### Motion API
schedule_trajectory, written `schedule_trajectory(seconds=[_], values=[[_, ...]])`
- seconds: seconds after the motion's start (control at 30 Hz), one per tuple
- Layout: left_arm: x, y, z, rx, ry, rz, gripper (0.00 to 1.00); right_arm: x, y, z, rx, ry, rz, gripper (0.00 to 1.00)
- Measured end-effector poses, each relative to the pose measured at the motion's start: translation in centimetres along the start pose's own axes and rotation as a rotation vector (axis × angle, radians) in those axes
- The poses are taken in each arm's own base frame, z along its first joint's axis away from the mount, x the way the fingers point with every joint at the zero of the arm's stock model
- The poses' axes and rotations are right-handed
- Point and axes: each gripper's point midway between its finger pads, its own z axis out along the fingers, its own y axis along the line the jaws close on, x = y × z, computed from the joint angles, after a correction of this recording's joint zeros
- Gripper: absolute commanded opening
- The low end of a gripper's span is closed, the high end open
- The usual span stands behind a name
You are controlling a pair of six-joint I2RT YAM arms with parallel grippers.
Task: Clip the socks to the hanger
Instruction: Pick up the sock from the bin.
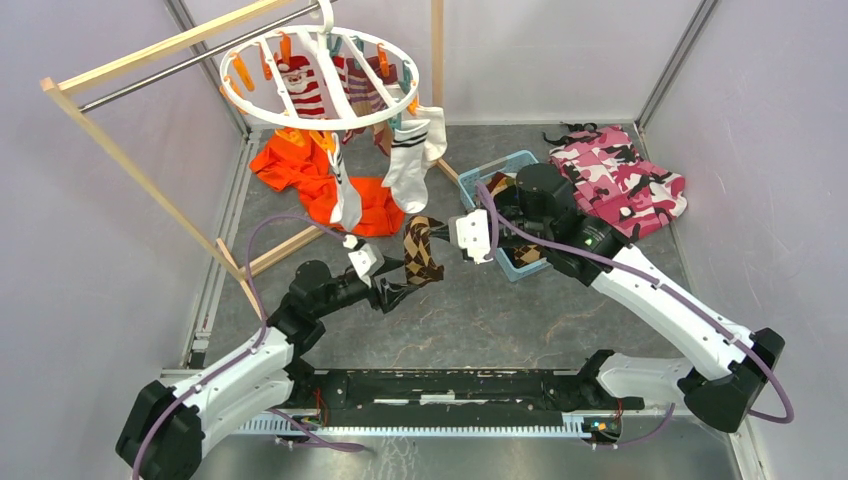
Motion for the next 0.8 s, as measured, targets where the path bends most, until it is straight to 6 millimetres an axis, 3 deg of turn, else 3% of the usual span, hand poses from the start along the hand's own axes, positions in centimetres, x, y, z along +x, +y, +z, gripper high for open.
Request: schedule_trajectory(seconds=[0.1,0.13,0.27,0.4,0.57,0.8], values=[[0.4,-0.6,0.3,0.039,0.017,-0.025,0.40,-0.5,-0.2,-0.1,0.006,-0.015,-0.009,0.00],[0.2,-0.7,0.4,0.049,0.015,-0.031,0.37,-0.6,-0.2,-0.1,0.007,-0.020,-0.011,0.00],[-1.2,-1.0,0.7,0.071,-0.025,-0.022,0.47,-0.3,-0.2,0.0,0.012,-0.022,0.000,0.00],[-2.3,-1.5,0.8,0.101,-0.063,-0.035,0.41,-0.2,-0.4,-0.1,0.020,-0.022,0.017,0.00],[-2.4,-2.5,1.0,0.162,-0.063,-0.076,0.03,0.1,-1.1,-0.4,0.046,-0.019,0.046,0.00],[-3.1,-3.0,0.6,0.178,-0.075,-0.106,0.02,1.7,-2.2,-1.2,0.094,0.013,0.100,0.04]])
